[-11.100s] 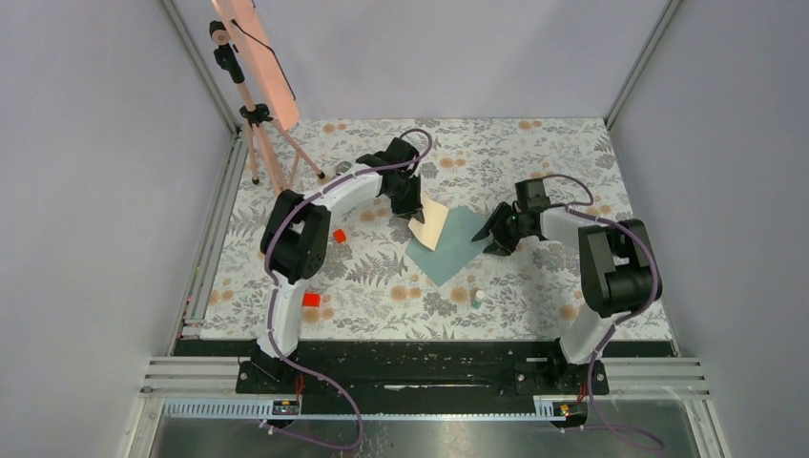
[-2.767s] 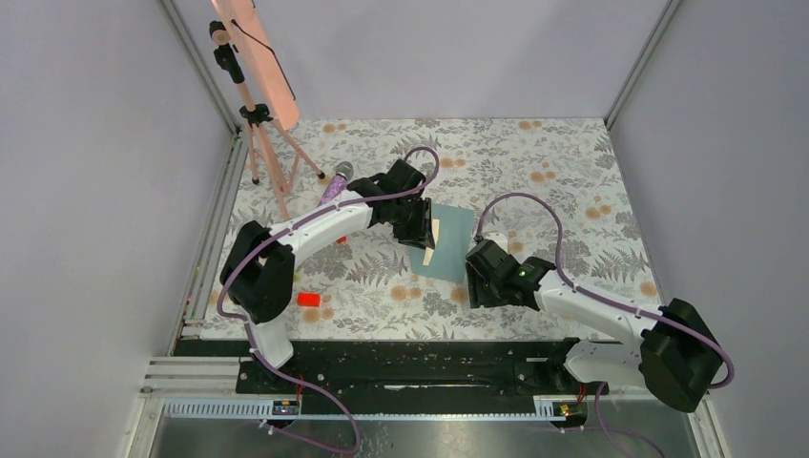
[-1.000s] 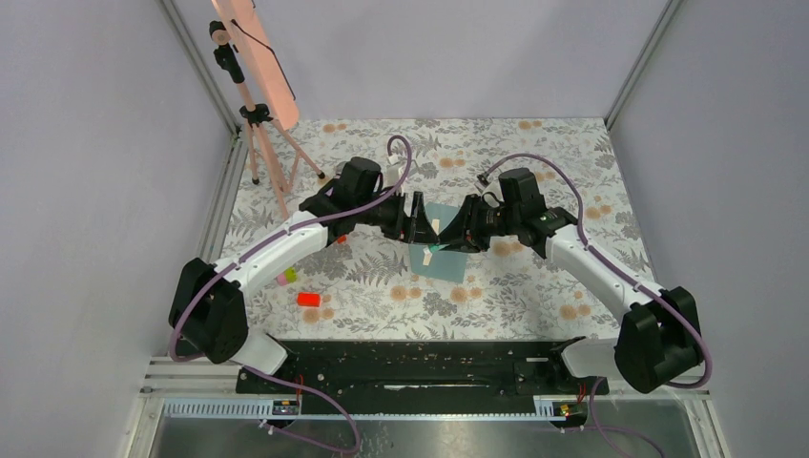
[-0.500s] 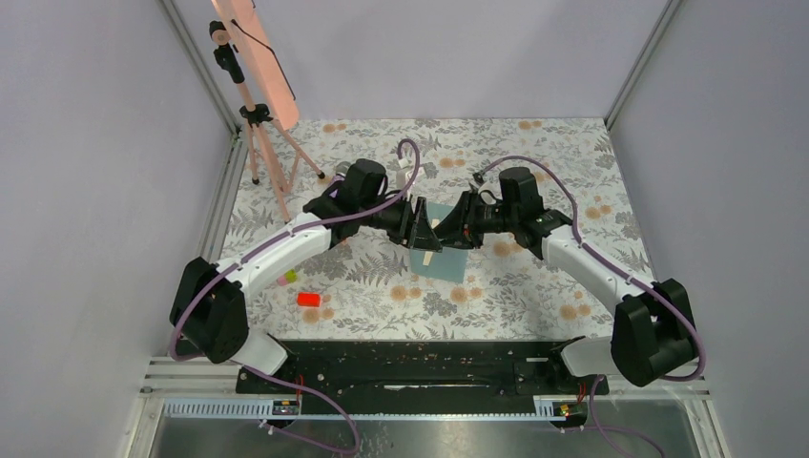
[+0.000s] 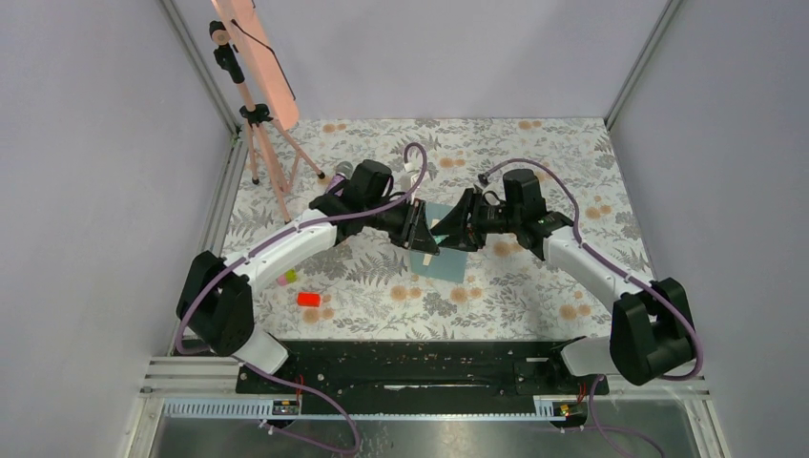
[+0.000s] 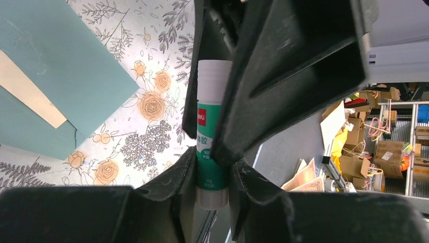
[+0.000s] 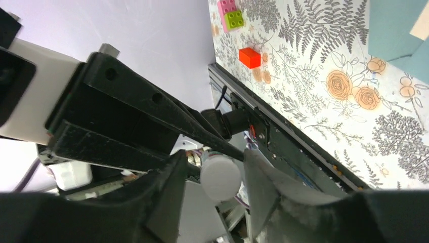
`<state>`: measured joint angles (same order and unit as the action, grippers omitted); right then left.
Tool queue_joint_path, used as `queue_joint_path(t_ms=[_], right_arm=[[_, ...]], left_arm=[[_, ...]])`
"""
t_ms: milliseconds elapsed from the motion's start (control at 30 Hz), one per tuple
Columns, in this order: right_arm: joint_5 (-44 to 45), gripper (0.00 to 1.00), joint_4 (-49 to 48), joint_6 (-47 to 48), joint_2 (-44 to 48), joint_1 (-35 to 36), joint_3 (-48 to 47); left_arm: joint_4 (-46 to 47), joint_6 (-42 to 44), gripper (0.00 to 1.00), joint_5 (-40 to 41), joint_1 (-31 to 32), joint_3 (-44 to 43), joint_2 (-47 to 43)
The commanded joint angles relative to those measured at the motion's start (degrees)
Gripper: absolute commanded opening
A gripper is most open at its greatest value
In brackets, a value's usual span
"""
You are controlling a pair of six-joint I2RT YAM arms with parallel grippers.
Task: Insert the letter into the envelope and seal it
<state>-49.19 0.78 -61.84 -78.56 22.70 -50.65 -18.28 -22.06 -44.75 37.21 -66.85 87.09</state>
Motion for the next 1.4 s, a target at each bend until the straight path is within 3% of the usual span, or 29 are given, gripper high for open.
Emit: queue_joint_path(t_ms=[0,100,300,867,1367], right_arm=[[5.2,0.62,-1.3,1.6,4.9,-1.0,1.2],[10.8,0.69,2.3,3.0,9.2,-1.0,1.5],[23.5,0.7,10.3,7.4,16.2,-0.9,2.3],[29.2,0.69,10.4,6.1,14.2,4.9,0.6],[32.7,0.6,7.5,1.9,12.7,5.0,0.8]], left_arm=[[0.5,-2.3,0.0,-1.0,0.2,-3.7,1.0],[2.0,-6.2,0.0,-1.4,0.2,-3.7,2.4],[9.1,-13.3,0.0,-2.0,0.3,-0.7,2.3],[10.0,-14.9,0.0,-2.0,0.7,-0.8,2.5],[9.6,-14.3,0.0,-1.6,0.9,-0.7,2.3]])
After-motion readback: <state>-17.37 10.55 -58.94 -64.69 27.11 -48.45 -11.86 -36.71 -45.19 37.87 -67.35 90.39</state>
